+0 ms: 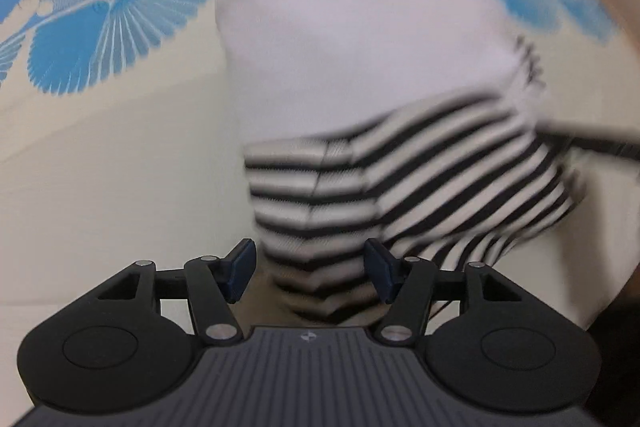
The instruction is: Fold small clothes
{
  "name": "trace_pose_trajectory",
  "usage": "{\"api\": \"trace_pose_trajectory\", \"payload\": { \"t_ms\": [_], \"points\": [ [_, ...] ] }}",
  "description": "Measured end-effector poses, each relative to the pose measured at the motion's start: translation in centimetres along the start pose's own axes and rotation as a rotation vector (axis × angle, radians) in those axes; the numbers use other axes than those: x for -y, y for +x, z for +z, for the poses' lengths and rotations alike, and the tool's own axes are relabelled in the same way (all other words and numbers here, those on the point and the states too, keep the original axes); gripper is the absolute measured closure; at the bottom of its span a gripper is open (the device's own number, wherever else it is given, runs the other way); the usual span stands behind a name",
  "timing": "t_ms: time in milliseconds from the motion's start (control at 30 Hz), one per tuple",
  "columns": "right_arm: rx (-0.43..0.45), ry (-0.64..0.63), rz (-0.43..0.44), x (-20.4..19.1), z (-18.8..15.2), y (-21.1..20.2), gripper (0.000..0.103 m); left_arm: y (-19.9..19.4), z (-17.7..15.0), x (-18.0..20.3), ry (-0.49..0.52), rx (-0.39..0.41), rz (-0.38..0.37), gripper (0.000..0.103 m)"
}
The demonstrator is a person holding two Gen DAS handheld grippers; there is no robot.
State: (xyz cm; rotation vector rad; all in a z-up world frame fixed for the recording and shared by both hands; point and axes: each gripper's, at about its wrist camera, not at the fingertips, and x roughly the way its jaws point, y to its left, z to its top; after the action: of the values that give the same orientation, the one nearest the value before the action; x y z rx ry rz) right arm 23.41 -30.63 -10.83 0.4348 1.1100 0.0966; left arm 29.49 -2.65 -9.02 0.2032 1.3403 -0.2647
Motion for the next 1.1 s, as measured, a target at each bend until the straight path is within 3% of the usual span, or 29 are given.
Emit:
{"api": "trace_pose_trajectory", "payload": {
  "t_ms": [167,267,367,433,533,600,667,833,900,967,1100],
  "points": [
    [-0.020,0.064,-0.036,0.3,0.0,0.0,0.099,-1.9,-0.4,0.8,0.034,0.051,0.005,0.039],
    [-0.029,0.039,-0.055,-0.4,0.0,0.4,0.098,0.2,-1.1,0.0,0.017,-0.035,0.014,0.034],
    [-0.018,0.028,-0.147,-0.6,-0.2,0.2,0.094,-0.7,-1.0,-0.2,-0.005,-0.020,0.011,0.034],
    [0.020,0.022,-0.224,-0.6,-0.3,-1.2,0.082,-2.6,-1.3,0.0,0.000,0.047,0.037,0.032],
    [0.158,-0.002,-0.227,-1.2,-0.6,-5.3,0.066,-6.3,-1.5,-0.4,-0.042,0.183,0.078,0.025],
    [0.259,-0.045,-0.217,-2.2,-1.2,-8.4,0.041,-9.4,-1.9,-0.7,-0.096,0.296,0.106,0.018],
    [0.345,-0.095,-0.193,-3.2,-2.5,-11.0,0.025,-12.6,-2.9,-0.6,-0.133,0.420,0.124,0.017],
    [0.511,-0.160,-0.133,-4.5,-5.9,-16.0,0.021,-17.9,-7.0,1.5,-0.174,0.638,0.102,0.013],
    [0.563,-0.165,-0.131,-4.8,-7.2,-17.4,0.020,-19.0,-8.8,3.0,-0.189,0.664,0.111,0.002],
    [0.580,-0.162,-0.131,-4.6,-8.1,-18.3,0.020,-19.2,-10.5,4.4,-0.175,0.674,0.116,0.001],
    [0.556,-0.155,-0.125,-4.7,-10.1,-18.8,0.020,-17.4,-14.1,7.5,-0.121,0.691,0.194,0.001]
  ]
}}
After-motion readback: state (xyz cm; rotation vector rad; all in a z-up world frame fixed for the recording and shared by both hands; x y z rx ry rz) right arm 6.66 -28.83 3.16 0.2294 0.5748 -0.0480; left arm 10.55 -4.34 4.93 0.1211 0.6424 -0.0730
